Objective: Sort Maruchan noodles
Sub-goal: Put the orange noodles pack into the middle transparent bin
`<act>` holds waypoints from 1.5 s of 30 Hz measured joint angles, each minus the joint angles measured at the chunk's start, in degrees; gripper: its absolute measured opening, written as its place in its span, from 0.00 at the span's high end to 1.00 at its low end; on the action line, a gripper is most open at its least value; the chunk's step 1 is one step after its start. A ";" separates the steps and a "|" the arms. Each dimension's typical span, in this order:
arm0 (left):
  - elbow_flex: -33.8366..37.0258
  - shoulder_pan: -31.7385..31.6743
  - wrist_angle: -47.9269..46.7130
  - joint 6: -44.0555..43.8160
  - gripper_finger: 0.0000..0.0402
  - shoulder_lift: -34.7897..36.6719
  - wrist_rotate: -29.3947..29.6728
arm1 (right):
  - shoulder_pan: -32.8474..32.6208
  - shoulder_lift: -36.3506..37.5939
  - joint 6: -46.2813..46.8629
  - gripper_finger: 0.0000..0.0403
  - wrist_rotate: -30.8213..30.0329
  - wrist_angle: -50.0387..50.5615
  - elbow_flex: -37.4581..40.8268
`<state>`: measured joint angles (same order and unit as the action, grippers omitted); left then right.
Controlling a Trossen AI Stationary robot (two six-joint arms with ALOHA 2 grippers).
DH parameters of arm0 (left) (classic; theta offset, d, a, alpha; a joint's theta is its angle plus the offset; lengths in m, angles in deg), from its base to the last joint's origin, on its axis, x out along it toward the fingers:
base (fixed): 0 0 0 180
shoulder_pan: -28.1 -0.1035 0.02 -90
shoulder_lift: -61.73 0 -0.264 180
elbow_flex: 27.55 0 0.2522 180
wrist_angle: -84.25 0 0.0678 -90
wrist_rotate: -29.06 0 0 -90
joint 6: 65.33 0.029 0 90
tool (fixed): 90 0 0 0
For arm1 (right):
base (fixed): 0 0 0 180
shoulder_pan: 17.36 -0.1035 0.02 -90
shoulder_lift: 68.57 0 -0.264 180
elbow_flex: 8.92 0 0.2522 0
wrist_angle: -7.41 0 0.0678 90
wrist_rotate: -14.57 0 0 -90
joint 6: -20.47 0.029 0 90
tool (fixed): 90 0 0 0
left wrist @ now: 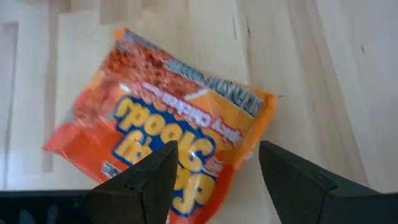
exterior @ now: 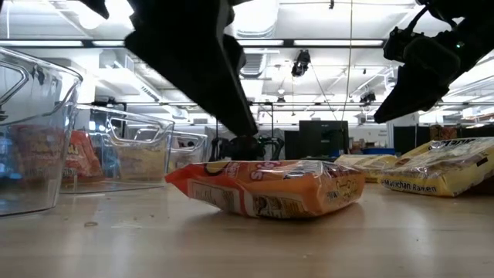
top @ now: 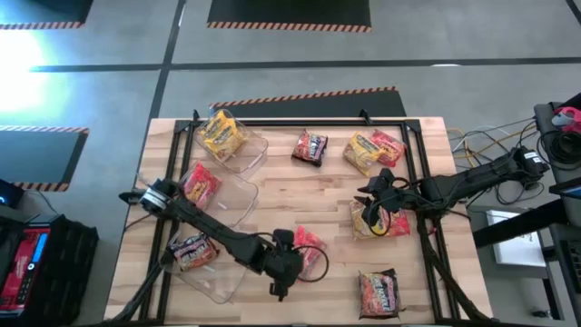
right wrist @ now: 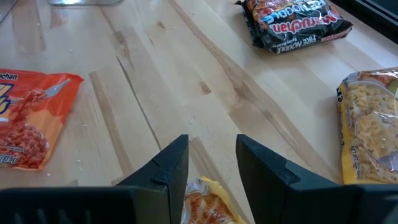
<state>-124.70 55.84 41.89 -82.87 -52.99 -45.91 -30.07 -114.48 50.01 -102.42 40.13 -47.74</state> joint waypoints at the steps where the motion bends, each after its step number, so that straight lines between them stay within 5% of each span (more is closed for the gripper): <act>1: 0.28 0.03 -0.03 -0.45 0.48 0.00 0.01 | 0.00 0.01 0.00 0.69 -0.01 0.02 0.00; 28: 0.69 0.70 3.77 -5.96 0.48 -3.52 -2.92 | 0.00 -0.01 0.04 0.68 0.00 -2.36 -0.02; 34: 0.61 0.64 4.08 -6.01 0.48 -3.93 -3.19 | 0.00 -0.07 14.18 0.69 0.16 -8.15 -0.02; 39: 0.61 0.64 4.00 -6.10 0.48 -3.98 -3.45 | -0.89 -1.88 21.49 0.71 8.82 -15.56 0.08; 45: 0.61 0.64 3.96 -5.98 0.48 -4.00 -3.55 | -3.57 -11.87 27.26 0.71 19.07 -37.53 1.03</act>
<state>-124.10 56.48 45.85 -88.85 -56.99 -49.46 -33.65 -126.34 77.27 -83.34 2.60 -46.71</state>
